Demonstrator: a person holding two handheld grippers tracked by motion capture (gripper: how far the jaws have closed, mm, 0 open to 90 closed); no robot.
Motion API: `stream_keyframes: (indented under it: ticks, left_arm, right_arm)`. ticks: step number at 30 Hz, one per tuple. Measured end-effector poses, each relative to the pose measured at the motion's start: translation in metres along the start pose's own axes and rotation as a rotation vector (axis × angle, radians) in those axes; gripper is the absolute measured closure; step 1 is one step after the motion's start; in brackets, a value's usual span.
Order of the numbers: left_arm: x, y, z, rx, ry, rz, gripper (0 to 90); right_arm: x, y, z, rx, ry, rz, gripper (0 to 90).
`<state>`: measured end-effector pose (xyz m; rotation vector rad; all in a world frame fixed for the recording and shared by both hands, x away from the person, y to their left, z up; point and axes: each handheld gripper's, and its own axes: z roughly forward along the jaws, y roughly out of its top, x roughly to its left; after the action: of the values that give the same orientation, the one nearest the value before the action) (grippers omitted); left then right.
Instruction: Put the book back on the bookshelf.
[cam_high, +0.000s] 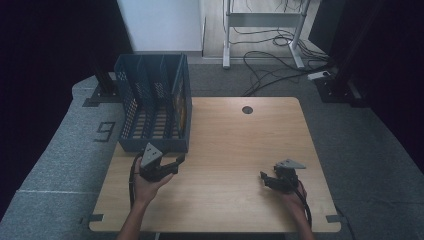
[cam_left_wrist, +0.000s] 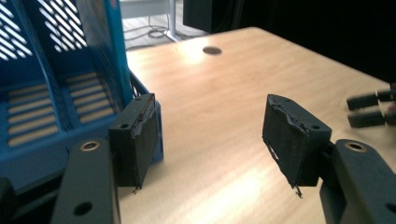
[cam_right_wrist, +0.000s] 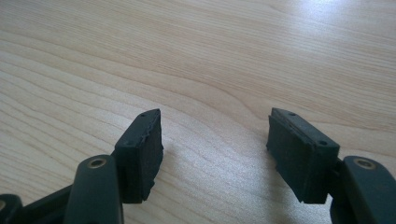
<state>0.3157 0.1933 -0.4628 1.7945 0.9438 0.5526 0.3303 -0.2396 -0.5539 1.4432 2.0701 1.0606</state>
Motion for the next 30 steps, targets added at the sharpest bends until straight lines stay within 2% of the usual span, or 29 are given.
stream_keyframes:
  ticks: [3,6,11,13,21,30]
  left_arm:
    - [0.000,-0.011,0.000,0.019,-0.016,-0.015,35.6]
    - [0.001,-0.022,0.001,0.020,-0.030,-0.058,35.5]
    - [0.002,-0.037,0.004,0.053,-0.031,-0.069,35.5]
    - [0.001,-0.042,0.006,0.076,-0.028,-0.061,35.4]
    - [-0.001,-0.051,0.010,0.116,-0.025,-0.039,35.1]
    - [-0.003,-0.052,0.014,0.122,-0.030,-0.037,35.2]
  right_arm:
    - [0.000,0.000,0.000,0.000,-0.001,-0.001,34.7]
    - [0.000,0.000,0.000,0.000,0.000,0.000,34.7]
    - [0.000,0.000,0.000,0.000,-0.002,0.002,34.7]
    - [0.000,0.000,0.000,0.000,-0.003,0.001,34.6]
    - [0.001,0.000,0.000,0.002,-0.007,-0.008,34.6]
    - [0.001,0.000,0.001,0.004,-0.012,-0.010,34.4]
